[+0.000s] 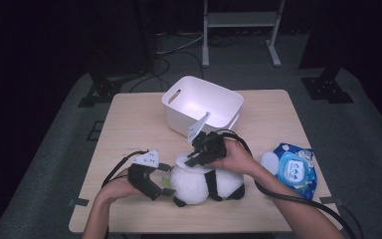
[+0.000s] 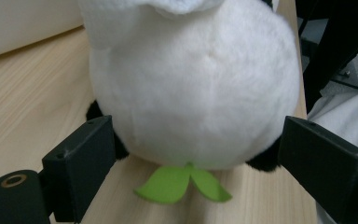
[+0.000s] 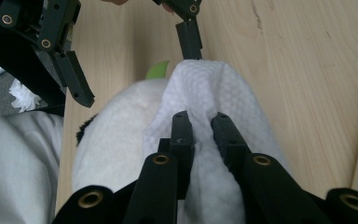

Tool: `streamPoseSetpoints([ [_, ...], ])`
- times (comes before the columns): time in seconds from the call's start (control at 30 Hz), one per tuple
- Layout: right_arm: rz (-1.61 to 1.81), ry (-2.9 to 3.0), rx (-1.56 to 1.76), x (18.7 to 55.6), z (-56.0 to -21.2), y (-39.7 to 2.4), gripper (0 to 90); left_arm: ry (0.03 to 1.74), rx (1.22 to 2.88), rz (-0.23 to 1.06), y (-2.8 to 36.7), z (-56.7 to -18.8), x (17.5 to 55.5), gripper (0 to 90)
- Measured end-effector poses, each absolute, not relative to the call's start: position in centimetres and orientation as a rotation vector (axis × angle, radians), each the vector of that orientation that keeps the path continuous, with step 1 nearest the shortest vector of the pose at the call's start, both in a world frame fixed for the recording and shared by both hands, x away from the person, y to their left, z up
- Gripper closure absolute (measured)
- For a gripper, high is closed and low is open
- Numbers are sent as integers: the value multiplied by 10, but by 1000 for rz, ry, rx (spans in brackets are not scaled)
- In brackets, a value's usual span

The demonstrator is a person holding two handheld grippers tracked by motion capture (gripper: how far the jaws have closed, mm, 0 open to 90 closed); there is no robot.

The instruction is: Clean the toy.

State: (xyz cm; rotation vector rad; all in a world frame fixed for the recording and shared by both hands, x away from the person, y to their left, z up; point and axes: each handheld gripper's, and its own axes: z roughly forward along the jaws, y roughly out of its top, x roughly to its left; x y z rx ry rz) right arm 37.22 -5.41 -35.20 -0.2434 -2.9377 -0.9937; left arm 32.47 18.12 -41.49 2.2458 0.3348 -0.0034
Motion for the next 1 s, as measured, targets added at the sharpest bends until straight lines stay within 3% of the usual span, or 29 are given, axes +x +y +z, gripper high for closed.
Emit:
streamPoseSetpoints([
  [0.57, -907, -2917, -49, 359, -363, 8, 795, 448, 2230, 50, 234, -414, 306, 97],
  [1.0, -951, -2922, -21, 337, -355, -18, 790, 424, 2237, 49, 223, -410, 309, 96],
])
